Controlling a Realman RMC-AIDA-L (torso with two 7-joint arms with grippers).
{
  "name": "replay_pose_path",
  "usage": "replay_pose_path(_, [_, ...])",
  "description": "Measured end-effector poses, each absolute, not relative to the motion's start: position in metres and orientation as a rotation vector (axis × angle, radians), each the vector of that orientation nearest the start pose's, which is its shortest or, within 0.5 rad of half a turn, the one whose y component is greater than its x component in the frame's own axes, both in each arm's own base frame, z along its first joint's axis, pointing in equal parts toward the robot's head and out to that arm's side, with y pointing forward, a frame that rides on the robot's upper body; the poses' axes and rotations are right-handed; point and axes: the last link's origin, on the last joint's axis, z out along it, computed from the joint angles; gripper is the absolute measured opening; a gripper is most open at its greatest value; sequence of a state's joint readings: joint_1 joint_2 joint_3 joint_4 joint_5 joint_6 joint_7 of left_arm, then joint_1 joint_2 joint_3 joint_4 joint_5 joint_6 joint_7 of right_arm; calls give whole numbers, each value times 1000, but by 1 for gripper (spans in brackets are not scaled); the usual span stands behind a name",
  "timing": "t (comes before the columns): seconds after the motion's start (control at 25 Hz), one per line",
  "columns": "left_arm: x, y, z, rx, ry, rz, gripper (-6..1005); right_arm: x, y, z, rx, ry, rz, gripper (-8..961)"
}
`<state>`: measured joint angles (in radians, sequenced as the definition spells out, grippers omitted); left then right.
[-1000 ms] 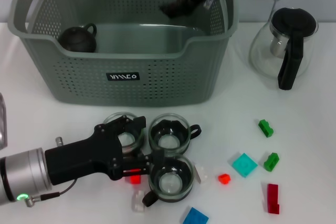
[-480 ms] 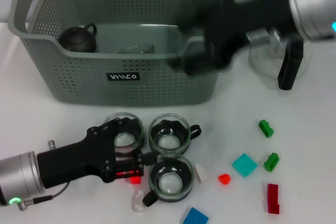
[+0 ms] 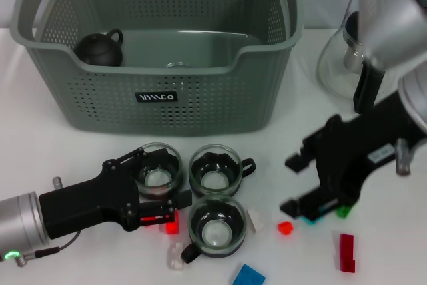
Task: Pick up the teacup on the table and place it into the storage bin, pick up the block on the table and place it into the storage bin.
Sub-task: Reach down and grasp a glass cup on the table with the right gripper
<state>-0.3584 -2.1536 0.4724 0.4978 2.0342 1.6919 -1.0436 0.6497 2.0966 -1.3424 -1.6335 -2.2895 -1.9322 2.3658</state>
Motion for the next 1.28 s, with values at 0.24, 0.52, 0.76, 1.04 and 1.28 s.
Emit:
replay_pose_path(0.24, [-297,250,-34,-2584,-626,-955,951,112,300,-6,-3198,306,-470,717])
replay_pose_path(0.52, [-297,250,-35,-2579,-630,-960,950,113,301,-34,-3243,104,-505,712])
replay_pose_path(0.76, [-297,250,-35,-2577,-631,-961,950,106,297,-61,-3239,-83,-559,707])
replay_pose_path(1.04, [-298,250,-35,-2574,-635,-961,950,97,293,-90,-3213,-250,-605,702])
replay_pose_path(1.28, [-298,249,-35,-2571,-638,-960,950,98,294,-112,-3189,-309,-637,698])
